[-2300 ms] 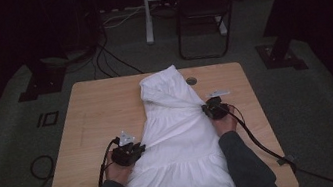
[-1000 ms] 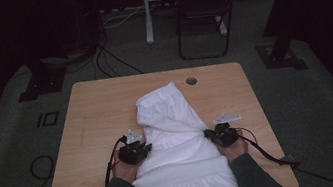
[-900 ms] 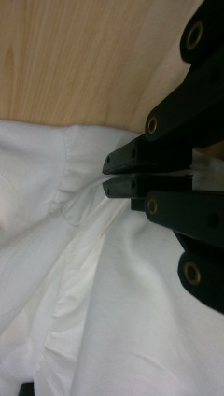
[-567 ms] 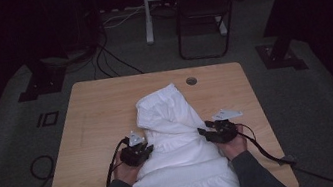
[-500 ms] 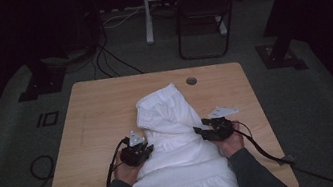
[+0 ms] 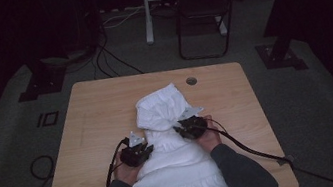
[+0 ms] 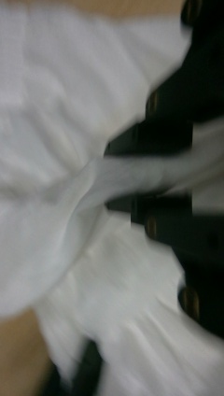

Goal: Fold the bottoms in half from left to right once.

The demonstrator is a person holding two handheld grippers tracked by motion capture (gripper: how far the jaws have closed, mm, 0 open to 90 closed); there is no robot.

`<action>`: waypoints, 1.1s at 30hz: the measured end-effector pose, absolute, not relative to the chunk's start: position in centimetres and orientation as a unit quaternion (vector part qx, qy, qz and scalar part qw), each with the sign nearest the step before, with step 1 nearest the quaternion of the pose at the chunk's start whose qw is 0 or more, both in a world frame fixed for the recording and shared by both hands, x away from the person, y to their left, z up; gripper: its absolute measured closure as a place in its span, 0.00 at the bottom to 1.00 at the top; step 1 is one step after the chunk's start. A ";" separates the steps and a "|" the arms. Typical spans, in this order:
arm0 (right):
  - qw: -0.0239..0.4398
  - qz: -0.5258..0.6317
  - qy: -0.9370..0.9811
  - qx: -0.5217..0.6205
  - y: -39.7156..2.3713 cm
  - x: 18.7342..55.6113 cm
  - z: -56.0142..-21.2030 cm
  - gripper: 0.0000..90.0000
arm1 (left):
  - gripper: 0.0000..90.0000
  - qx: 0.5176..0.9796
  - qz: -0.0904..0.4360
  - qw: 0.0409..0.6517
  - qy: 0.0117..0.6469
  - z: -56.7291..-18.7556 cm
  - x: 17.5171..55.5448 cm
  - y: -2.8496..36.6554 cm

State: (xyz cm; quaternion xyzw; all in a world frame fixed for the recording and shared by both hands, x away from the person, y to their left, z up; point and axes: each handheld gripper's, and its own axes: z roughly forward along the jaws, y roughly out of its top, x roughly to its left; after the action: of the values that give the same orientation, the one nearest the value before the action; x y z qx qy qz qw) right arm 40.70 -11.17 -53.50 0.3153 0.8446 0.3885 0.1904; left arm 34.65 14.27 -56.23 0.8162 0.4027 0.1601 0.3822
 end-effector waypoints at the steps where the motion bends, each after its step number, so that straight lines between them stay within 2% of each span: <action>1: 0.192 0.404 0.828 0.340 -11.9 41.2 -53.1 0.93 | 0.87 0.816 0.160 0.383 0.404 -56.2 34.6 14.2; 5: 0.199 0.440 0.759 0.437 -15.6 43.2 -51.9 0.97 | 0.87 0.817 0.158 0.385 0.400 -56.3 34.6 14.1; 7: 0.175 0.435 0.755 0.458 -16.5 44.2 -52.7 0.95 | 0.87 0.820 0.161 0.381 0.396 -56.2 34.6 14.0; 11: 0.170 0.384 0.772 0.478 -16.3 45.0 -55.2 0.90 | 0.83 0.818 0.158 0.382 0.400 -56.3 34.6 14.1; 15: 0.172 0.379 0.768 0.487 -16.3 45.0 -56.1 0.82 | 0.65 0.818 0.153 0.379 0.404 -56.1 34.8 14.2; 20: 0.179 0.371 0.778 0.474 -16.2 44.9 -56.0 0.78 | 0.56 0.806 0.160 0.400 0.406 -53.9 36.2 14.6; 26: 0.188 0.371 0.776 0.474 -16.1 44.7 -56.1 0.79 | 0.56 0.816 0.174 0.383 0.396 -52.7 39.7 12.5; 29: 0.186 0.371 0.776 0.475 -16.1 44.7 -56.1 0.79 | 0.56 0.825 0.176 0.365 0.393 -54.1 42.0 10.7; 33: 0.185 0.372 0.777 0.473 -16.1 44.5 -56.1 0.80 | 0.60 0.824 0.175 0.361 0.399 -55.6 42.4 10.3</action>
State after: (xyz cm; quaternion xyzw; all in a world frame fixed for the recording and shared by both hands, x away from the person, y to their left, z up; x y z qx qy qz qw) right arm 44.49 -16.12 -56.13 0.4727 0.7770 0.3722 0.1853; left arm 42.43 10.33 -55.59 0.8245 0.3991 0.1749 0.3611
